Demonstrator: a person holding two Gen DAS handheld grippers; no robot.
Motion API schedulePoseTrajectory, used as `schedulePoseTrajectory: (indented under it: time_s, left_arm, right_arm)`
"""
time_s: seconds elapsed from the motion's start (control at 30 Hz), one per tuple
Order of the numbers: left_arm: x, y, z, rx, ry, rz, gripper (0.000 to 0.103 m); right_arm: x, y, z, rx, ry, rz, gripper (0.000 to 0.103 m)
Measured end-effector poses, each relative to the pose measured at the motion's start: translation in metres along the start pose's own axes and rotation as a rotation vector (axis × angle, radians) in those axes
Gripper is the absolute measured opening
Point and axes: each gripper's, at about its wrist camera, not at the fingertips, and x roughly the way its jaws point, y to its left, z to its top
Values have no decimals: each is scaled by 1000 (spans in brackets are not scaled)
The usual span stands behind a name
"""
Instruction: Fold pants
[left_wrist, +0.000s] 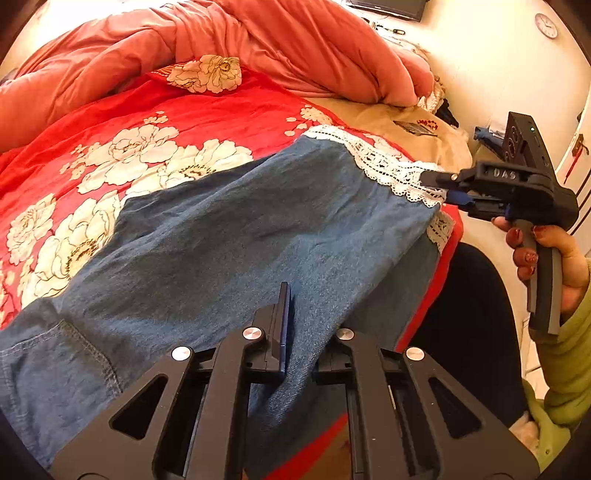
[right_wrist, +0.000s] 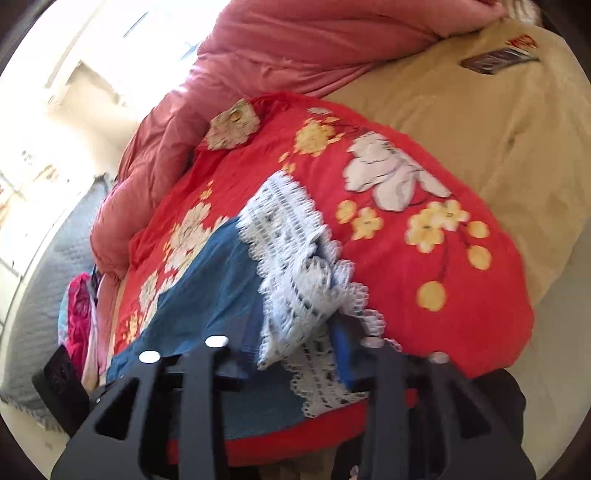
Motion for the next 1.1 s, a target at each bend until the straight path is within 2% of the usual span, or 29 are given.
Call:
schedulePoseTrajectory:
  time_s: [0.03, 0.13, 0.4, 0.53, 0.8, 0.87, 0.9, 0.93, 1.0, 1.03, 1.1]
  left_arm:
    - [0, 0, -2, 4, 4, 7, 4]
    - [-3, -2, -7, 13, 17, 8, 4]
    - [-13, -16, -17, 77, 15, 34, 4]
    - [-13, -24, -29, 108, 28, 45, 4]
    - [-9, -21, -39, 103, 50, 59, 6]
    - [-4, -17, -40, 90, 71, 62, 17]
    - [-4, -16, -41, 84, 75, 65, 18]
    - [-5, -16, -41, 78, 75, 63, 20]
    - [-13, -16, -43, 67, 57, 51, 35]
    - [-18, -15, -44, 54, 48, 49, 43]
    - [-28, -13, -48, 26, 26, 40, 43]
  right_arm:
    - [-2, -4, 0, 14, -3, 5, 36]
    - [-3, -9, 0, 0, 10, 13, 13]
    - [-25, -16, -9, -28, 8, 20, 13]
    - [-20, -23, -14, -32, 50, -1, 13]
    - [-19, -29, -20, -37, 56, -16, 14]
    - [-14, -25, -21, -79, 85, -56, 18]
    - [-15, -24, -22, -95, 89, -80, 19]
    - [-19, -23, -22, -93, 74, -90, 28]
    - [-30, -20, -21, -120, 35, -147, 36]
    - [-35, -18, -21, -145, 14, -169, 36]
    - [-48, -8, -21, -209, -28, -180, 37]
